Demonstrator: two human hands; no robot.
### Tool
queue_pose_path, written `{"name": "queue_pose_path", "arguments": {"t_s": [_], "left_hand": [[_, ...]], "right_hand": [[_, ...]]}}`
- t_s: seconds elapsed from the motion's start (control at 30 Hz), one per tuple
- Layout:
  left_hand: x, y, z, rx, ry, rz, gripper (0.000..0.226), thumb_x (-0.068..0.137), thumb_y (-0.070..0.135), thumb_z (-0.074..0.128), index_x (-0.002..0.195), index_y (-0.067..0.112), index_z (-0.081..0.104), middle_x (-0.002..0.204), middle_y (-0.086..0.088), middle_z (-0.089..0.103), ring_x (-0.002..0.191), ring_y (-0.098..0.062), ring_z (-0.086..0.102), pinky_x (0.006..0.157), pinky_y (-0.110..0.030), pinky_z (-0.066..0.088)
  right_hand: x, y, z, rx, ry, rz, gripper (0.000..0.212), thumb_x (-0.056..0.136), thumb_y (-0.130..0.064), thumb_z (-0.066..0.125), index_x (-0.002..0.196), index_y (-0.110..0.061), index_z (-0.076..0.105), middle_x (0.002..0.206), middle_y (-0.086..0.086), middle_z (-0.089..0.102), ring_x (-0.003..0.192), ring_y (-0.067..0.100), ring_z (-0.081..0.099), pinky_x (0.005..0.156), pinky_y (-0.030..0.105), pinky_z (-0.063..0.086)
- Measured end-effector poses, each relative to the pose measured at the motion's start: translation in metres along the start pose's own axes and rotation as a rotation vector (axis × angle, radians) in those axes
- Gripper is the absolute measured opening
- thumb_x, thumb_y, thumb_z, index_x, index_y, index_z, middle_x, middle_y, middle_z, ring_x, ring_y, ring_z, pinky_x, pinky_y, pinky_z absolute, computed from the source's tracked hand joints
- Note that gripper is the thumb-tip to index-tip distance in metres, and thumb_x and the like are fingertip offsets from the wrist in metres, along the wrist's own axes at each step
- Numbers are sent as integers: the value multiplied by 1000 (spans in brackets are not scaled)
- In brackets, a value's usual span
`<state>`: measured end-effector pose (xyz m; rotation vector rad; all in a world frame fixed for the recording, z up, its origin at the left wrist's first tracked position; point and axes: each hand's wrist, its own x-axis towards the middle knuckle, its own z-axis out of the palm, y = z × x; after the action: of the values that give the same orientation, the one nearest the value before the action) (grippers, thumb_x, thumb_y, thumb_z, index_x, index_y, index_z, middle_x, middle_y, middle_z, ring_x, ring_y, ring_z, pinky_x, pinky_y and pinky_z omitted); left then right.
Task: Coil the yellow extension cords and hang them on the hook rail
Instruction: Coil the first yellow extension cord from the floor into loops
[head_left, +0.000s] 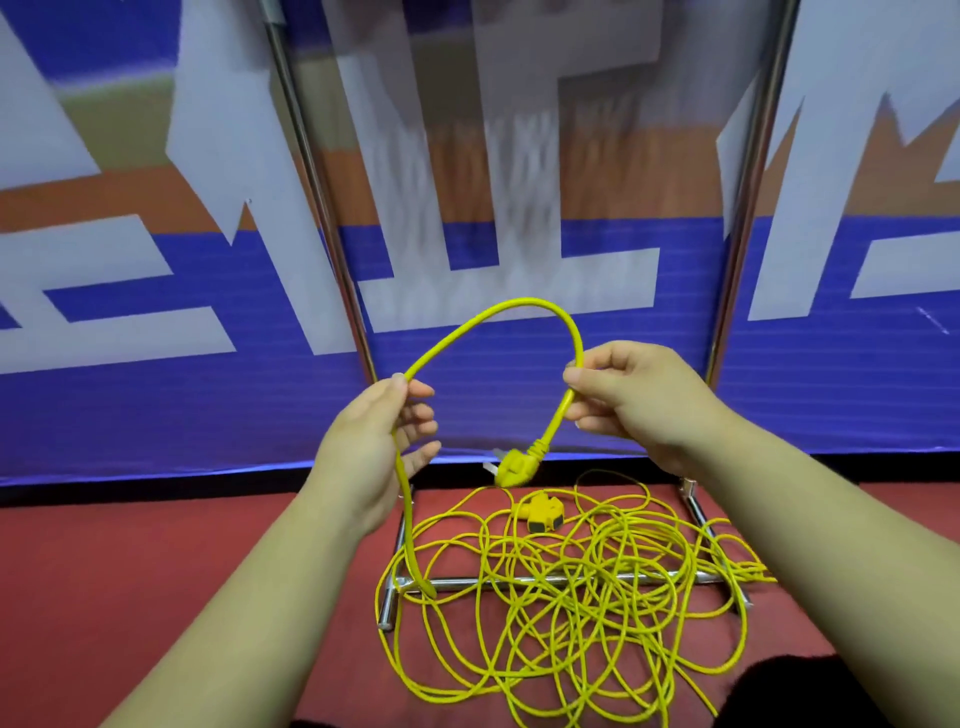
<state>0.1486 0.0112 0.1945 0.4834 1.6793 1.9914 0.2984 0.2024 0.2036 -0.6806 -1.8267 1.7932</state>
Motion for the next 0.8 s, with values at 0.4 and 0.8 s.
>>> {"name": "queue_pose_path", "arguments": {"t_s": [0.4, 0.8], "left_hand": [[-22, 3, 18, 207, -174, 94, 22, 105, 36, 45, 104, 14, 46, 102, -11, 70, 78, -29, 75, 52, -34, 55], [-11, -1, -6, 598, -443, 98, 18, 91, 15, 72, 97, 16, 55, 74, -4, 64, 63, -19, 51, 55, -29, 41]], "right_hand": [[-20, -3, 23, 379, 24, 109, 10, 92, -9, 67, 92, -4, 59, 76, 11, 73, 76, 18, 76, 56, 19, 56], [-13, -2, 2, -498, -114, -394, 42, 78, -34, 81, 115, -37, 60, 104, -11, 68, 86, 4, 66, 80, 22, 51]]}}
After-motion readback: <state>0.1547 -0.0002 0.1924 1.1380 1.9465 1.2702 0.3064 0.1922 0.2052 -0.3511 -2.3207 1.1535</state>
